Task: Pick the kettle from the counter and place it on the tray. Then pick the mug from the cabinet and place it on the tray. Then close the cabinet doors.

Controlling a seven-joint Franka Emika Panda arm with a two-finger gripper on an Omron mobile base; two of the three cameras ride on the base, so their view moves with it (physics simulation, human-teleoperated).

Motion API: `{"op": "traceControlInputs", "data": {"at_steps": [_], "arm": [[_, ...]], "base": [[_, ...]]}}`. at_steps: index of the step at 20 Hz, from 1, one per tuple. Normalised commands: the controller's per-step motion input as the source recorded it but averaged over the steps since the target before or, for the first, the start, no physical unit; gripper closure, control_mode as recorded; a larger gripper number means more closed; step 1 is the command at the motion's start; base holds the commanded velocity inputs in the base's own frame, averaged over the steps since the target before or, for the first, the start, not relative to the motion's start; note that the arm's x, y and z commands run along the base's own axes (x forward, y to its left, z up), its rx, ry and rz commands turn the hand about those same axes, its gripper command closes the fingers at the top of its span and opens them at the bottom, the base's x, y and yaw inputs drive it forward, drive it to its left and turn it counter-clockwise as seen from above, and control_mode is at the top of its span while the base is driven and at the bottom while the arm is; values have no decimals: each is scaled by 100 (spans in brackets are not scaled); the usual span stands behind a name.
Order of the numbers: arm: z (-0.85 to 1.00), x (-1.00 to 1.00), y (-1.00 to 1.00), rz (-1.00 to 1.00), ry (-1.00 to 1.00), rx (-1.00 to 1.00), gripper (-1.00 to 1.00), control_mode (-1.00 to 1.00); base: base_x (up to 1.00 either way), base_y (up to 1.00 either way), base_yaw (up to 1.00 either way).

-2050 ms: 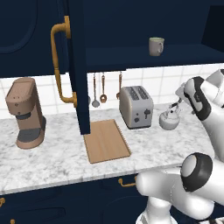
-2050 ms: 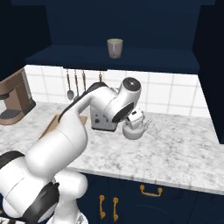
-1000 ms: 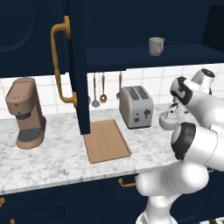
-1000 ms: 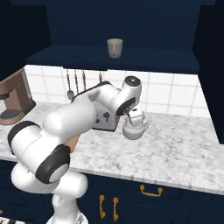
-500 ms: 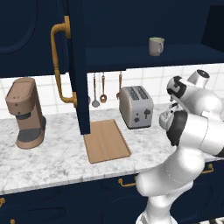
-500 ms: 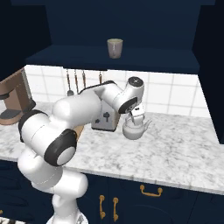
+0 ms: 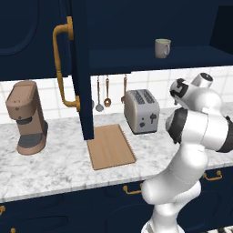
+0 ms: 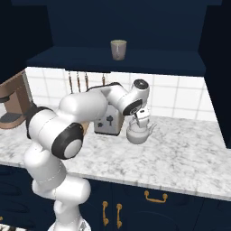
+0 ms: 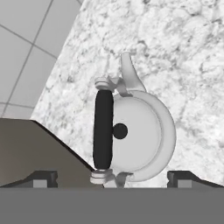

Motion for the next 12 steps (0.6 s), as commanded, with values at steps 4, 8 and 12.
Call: {"op": "traceControlInputs", "data": {"at_steps": [4,8,12], "arm": [[-27,20,0,0,3,0,-100,-100],[-27,19,0,0,4,0,-100,-100],[-20,19,0,0,2,0,-100,-100]], "base": [[0,0,0],[0,0,0],[0,0,0]]}}
